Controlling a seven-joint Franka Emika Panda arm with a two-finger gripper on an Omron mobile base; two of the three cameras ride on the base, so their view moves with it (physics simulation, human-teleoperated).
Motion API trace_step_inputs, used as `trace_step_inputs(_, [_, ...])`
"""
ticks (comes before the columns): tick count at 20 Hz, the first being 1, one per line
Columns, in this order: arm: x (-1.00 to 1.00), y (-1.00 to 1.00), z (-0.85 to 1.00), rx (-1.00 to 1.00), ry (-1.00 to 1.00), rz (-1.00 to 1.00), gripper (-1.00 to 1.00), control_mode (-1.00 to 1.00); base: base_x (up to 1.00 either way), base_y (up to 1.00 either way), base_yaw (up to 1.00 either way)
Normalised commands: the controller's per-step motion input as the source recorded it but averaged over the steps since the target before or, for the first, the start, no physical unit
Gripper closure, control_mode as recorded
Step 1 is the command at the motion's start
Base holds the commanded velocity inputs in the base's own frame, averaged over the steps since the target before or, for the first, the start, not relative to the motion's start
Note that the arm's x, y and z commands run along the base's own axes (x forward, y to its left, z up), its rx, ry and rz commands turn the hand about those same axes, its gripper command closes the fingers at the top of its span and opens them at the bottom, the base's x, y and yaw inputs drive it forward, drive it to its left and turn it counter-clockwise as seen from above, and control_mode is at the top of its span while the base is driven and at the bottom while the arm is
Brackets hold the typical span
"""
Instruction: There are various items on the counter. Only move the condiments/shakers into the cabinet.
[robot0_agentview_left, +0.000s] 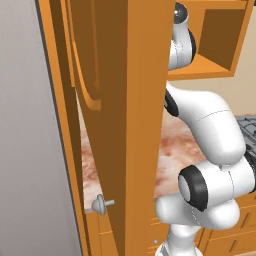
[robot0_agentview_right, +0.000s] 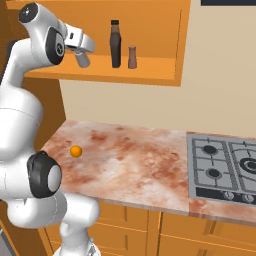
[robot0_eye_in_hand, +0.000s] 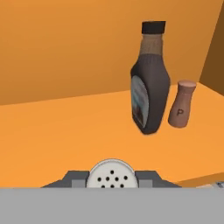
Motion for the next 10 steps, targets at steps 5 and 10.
trace_step_inputs(5, [0.12,-0.02,-0.03,0.00,0.02,0.00,1.00,-1.00,0.00,0.00,0.00])
trace_step_inputs(10, [0.18,0.00,-0.29,0.00,0.01,0.00,1.00,-1.00,0.00,0.00,0.00])
